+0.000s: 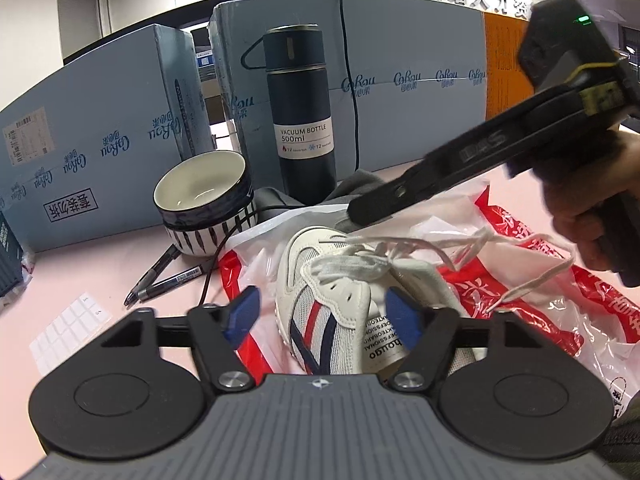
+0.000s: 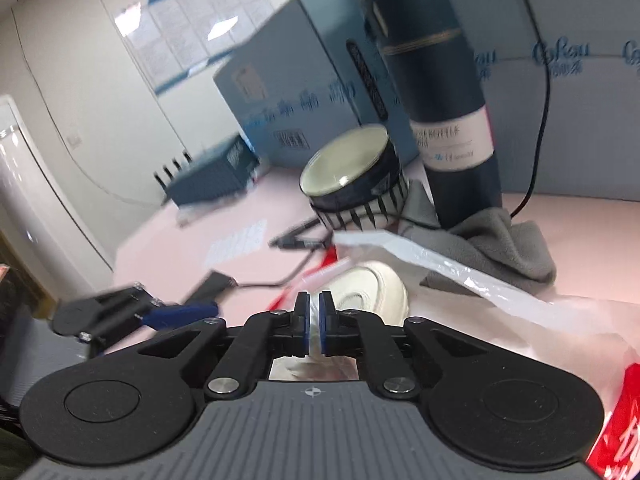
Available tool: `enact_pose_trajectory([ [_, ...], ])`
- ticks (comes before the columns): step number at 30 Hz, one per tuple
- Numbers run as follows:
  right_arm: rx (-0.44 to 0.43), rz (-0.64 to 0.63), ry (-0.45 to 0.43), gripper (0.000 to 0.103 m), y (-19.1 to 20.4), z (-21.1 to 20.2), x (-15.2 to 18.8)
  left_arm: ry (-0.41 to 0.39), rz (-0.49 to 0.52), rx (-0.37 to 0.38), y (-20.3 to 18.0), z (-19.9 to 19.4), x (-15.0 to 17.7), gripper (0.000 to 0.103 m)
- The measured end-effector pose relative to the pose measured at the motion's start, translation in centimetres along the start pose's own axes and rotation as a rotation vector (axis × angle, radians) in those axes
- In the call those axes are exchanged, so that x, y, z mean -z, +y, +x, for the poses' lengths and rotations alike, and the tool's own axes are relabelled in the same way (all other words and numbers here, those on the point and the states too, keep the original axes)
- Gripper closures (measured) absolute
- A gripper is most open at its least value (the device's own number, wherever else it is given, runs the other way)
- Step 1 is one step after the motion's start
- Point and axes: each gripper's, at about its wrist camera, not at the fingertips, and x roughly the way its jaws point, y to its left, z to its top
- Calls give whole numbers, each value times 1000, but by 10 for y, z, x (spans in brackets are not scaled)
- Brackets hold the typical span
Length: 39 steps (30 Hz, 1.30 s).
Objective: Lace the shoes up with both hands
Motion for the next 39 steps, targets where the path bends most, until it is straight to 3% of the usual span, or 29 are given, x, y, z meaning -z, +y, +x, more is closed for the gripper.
enact_pose_trajectory([
  [3, -55, 1, -17, 98, 9, -14, 1, 16, 10, 6, 0, 3, 0, 58],
  [5, -70, -16, -13, 98, 16, -19, 4, 23, 14, 11, -1, 4, 1, 73],
  [10, 35, -175, -6, 96, 30, -19, 11, 29, 29, 26, -5, 4, 1, 76],
  [13, 62, -213, 8, 82, 26, -13, 9, 29, 32, 24, -6, 4, 1, 76],
  [21, -12, -134, 81, 80, -4, 22, 5, 31, 27, 14, -6, 3, 0, 73],
  [23, -24, -88, 72, 94, -9, 23, 3, 30, 30, 12, -5, 3, -1, 73],
  [25, -36, -56, 44, 99, -10, 15, 1, 32, 30, 9, -4, 2, -1, 72],
  [30, -110, -15, 4, 99, -1, -11, -4, 34, 19, 28, -2, 1, -1, 73],
  [33, -162, -12, 22, 99, 8, -17, 2, 24, 12, 41, -1, -2, -1, 82],
  [37, -119, -74, 49, 99, 20, -13, 16, 24, -17, 62, 2, -2, -1, 86],
  [39, -107, -74, 37, 99, 22, -11, 20, 26, -94, 84, 10, -2, -1, 86],
])
